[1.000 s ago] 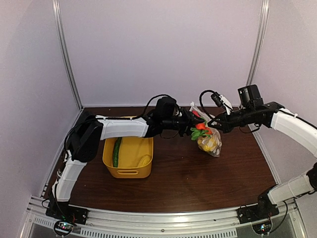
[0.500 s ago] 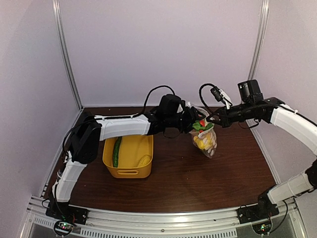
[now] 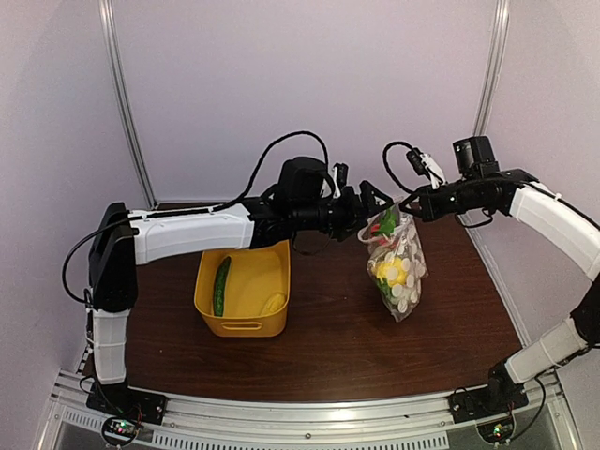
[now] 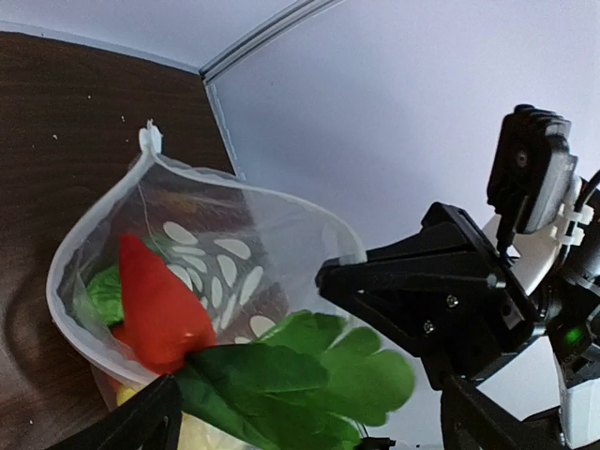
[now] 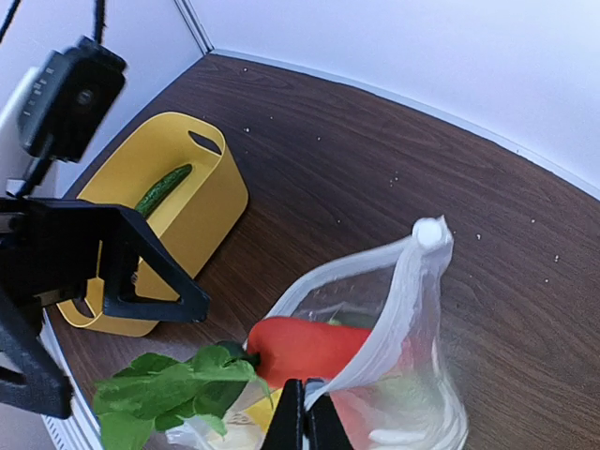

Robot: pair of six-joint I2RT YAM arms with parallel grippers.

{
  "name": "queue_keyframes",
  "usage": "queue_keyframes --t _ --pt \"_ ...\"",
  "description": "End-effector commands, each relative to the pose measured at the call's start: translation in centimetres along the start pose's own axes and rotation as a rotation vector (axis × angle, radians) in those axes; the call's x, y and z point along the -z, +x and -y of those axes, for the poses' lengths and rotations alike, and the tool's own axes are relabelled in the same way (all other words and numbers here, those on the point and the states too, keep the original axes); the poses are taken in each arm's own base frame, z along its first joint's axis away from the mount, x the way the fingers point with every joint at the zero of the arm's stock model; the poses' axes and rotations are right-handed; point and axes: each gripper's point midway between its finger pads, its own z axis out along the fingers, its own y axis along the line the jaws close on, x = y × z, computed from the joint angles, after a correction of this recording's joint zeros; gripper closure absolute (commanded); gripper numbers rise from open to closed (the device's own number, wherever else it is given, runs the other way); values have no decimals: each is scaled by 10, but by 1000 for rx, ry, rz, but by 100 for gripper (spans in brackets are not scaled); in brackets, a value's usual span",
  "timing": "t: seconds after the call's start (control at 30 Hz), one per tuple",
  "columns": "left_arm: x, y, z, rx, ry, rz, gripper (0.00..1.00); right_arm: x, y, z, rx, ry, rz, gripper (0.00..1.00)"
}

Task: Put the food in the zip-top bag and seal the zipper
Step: Place the fake vegetable in the zipper food storage bag, then adjust the zipper food storage bag.

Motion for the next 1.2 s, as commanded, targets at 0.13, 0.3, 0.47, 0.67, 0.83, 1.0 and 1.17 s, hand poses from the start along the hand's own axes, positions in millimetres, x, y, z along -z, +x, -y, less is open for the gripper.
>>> queue_keyframes --t 0.13,0.3,0.47,0.67,0.83,1.0,1.17 --pt "24 -34 13 -423 -76 140 2 35 -12 -50 106 -235 66 100" --pt "75 -60 27 -640 -178 279 2 46 -13 -23 111 -99 124 100" --pt "105 -10 34 -874 -85 159 3 36 -14 -20 13 -166 100 100" --pt "137 70 27 -1321 73 -152 19 22 -8 -2 -55 -100 89 100" --pt "156 63 17 -1375 33 54 21 14 -7 7 -99 -71 81 100" --pt "133 80 31 -1234 121 83 25 27 -34 -5 -80 -111 76 100" --pt "102 77 17 -1143 35 79 30 6 -6 21 -100 18 16 100"
